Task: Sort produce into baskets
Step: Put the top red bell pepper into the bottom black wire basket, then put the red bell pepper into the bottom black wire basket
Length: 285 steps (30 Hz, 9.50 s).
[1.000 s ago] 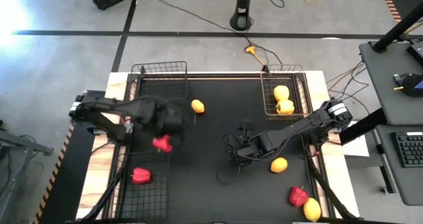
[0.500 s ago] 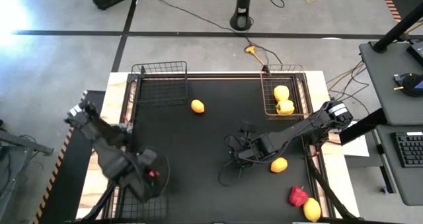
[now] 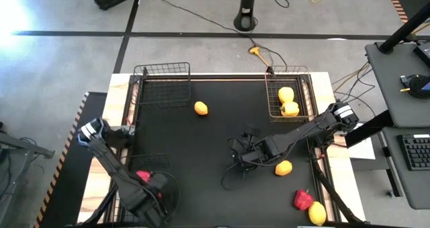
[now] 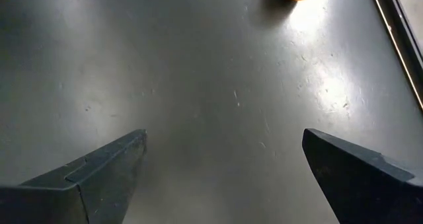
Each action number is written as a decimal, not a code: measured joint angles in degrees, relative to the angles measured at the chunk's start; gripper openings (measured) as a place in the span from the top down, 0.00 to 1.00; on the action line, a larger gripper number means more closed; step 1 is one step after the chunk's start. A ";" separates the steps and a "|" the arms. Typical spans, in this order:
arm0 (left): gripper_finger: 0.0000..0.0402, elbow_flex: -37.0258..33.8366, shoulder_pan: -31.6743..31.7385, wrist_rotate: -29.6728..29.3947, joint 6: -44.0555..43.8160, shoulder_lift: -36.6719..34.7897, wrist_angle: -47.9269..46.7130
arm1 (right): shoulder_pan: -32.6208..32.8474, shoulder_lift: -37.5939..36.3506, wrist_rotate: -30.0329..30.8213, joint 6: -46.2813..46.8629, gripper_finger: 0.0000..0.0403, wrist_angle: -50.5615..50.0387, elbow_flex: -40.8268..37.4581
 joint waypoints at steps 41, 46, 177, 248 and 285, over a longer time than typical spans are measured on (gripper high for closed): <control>0.10 -5.62 -0.52 2.51 7.28 3.03 -0.50 | 0.15 0.00 0.06 1.28 0.02 0.94 -0.15; 0.07 -5.62 -0.57 2.60 7.74 3.01 -0.50 | 0.16 0.00 0.04 1.28 0.02 0.94 -0.17; 0.10 -32.54 15.44 -27.22 103.44 -22.10 76.91 | -8.88 11.28 -14.63 -5.05 0.21 15.39 5.88; 0.10 -56.15 21.64 -45.17 89.78 -31.88 104.72 | -15.98 12.61 -14.61 -1.68 0.08 22.21 0.85; 0.10 -56.24 23.50 -48.29 83.65 -26.98 99.57 | -17.47 12.74 -14.07 17.30 0.08 29.11 0.85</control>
